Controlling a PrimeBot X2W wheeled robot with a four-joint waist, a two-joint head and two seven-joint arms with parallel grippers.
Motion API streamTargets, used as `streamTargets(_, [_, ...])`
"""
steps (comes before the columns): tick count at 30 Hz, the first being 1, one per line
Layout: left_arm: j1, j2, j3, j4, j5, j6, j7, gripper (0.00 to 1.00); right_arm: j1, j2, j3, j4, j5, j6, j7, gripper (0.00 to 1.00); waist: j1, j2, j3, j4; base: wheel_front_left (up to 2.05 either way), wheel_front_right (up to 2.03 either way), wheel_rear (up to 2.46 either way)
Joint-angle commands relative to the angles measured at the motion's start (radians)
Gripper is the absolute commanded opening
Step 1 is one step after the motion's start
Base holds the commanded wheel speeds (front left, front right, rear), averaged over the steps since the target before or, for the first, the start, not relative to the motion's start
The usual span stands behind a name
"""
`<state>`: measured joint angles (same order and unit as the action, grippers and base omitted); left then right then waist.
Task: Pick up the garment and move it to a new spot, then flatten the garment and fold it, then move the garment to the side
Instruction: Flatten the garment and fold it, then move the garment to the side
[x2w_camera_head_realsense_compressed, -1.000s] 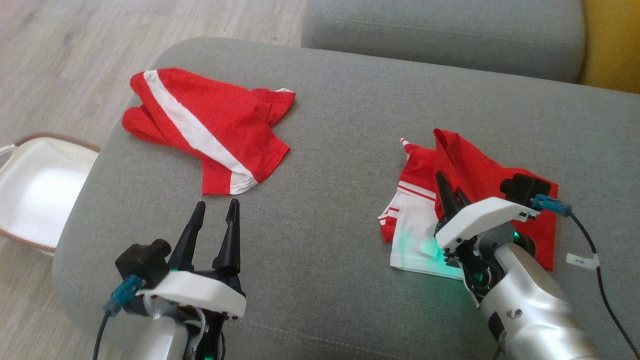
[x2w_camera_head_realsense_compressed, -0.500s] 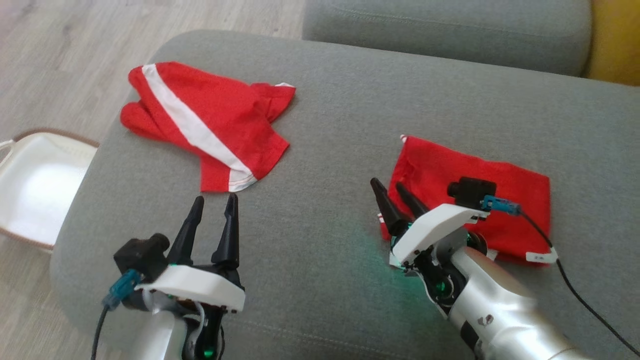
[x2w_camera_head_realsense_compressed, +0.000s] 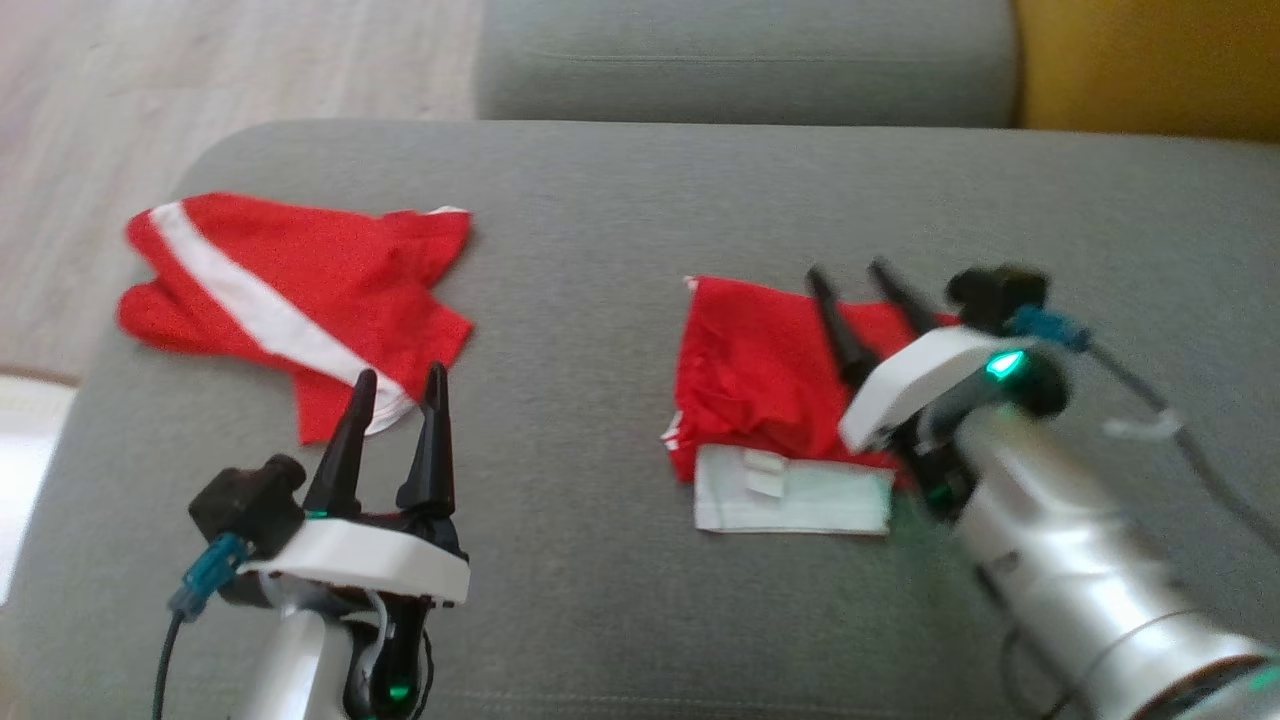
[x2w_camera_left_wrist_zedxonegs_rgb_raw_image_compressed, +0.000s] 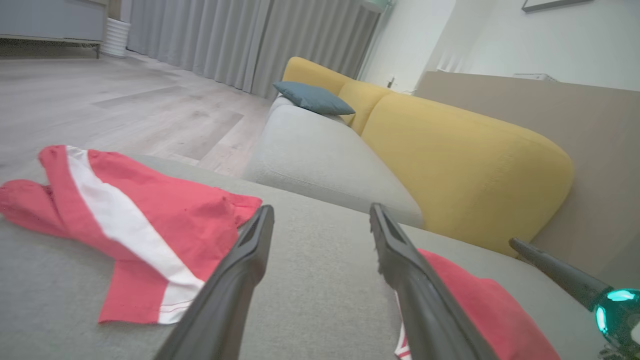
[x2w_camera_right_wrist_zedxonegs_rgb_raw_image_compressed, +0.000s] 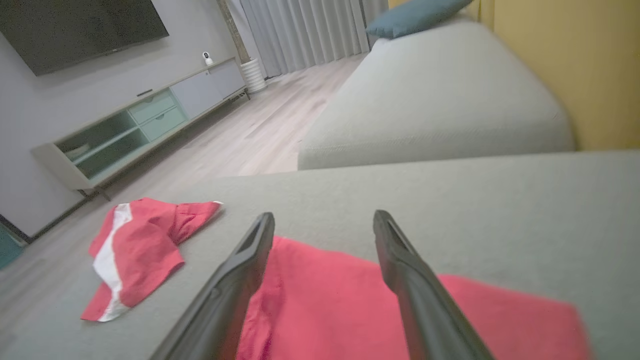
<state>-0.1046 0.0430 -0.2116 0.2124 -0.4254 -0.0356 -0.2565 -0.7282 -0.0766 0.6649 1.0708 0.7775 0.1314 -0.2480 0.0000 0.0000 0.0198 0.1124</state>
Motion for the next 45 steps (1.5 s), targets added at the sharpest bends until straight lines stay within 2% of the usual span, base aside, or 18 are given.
streamTargets(1, [-0.035,0.007,0.038,-0.046,0.006,-0.001,-0.005,1.00,-0.039,-0.031,-0.036,-0.061,-0.093,-0.001,-0.013,1.00,0.0000,0.0000,0.005,-0.040,0.00,0.00,0.00])
streamTargets(3, [-0.039,0.007,0.040,-0.056,0.006,-0.003,-0.005,1.00,0.002,-0.064,-0.127,-0.129,-0.204,-0.001,-0.013,1.00,0.0000,0.0000,0.008,-0.057,0.00,0.00,0.00])
streamTargets(7, [-0.043,0.007,0.043,-0.070,0.006,0.000,-0.005,1.00,0.139,-0.083,-0.330,-0.301,-0.392,-0.001,-0.013,1.00,0.0000,0.0000,0.012,-0.084,0.00,0.00,0.00])
streamTargets(11, [-0.042,0.007,0.041,-0.072,0.009,-0.002,-0.005,1.00,0.286,-0.058,-0.502,-0.485,-0.575,-0.001,-0.014,1.00,0.0000,0.0000,0.014,-0.097,0.00,0.00,0.00])
streamTargets(12, [-0.042,0.007,0.041,-0.072,0.009,-0.002,-0.005,1.00,0.286,-0.058,-0.502,-0.485,-0.575,-0.001,-0.014,1.00,0.0000,0.0000,0.014,-0.097,0.00,0.00,0.00])
streamTargets(14, [-0.032,0.007,0.032,-0.063,0.015,-0.009,-0.005,1.00,0.382,-0.016,-0.599,-0.580,-0.648,-0.001,-0.014,1.00,0.0000,0.0000,0.013,-0.102,0.00,0.00,0.00])
streamTargets(17, [-0.019,0.007,0.030,-0.058,0.020,-0.014,-0.005,1.00,0.451,0.008,-0.638,-0.650,-0.700,-0.001,-0.014,1.00,0.0000,0.0000,0.013,-0.104,0.00,0.00,0.00])
streamTargets(24, [0.005,0.007,0.017,-0.057,0.037,-0.024,-0.005,1.00,0.532,0.026,-0.682,-0.718,-0.706,-0.001,-0.014,1.00,0.0000,0.0000,0.013,-0.101,0.00,0.00,0.00])
streamTargets(32, [-0.015,0.007,0.002,-0.064,0.044,-0.030,-0.005,1.00,0.523,0.026,-0.695,-0.731,-0.692,-0.001,0.030,1.00,0.0000,0.0000,0.057,-0.077,0.00,0.00,0.00])
streamTargets(40, [-0.047,0.007,-0.036,-0.047,0.041,-0.036,-0.005,1.00,0.456,0.026,-0.698,-0.632,-0.645,-0.001,0.142,1.00,0.0000,0.0000,0.125,-0.021,0.00,0.00,0.00])
streamTargets(45, [-0.068,0.007,-0.049,-0.041,0.038,-0.038,-0.005,1.00,0.401,0.026,-0.741,-0.527,-0.626,-0.001,0.198,1.00,0.0000,0.0000,0.159,0.020,0.00,0.00,0.00])
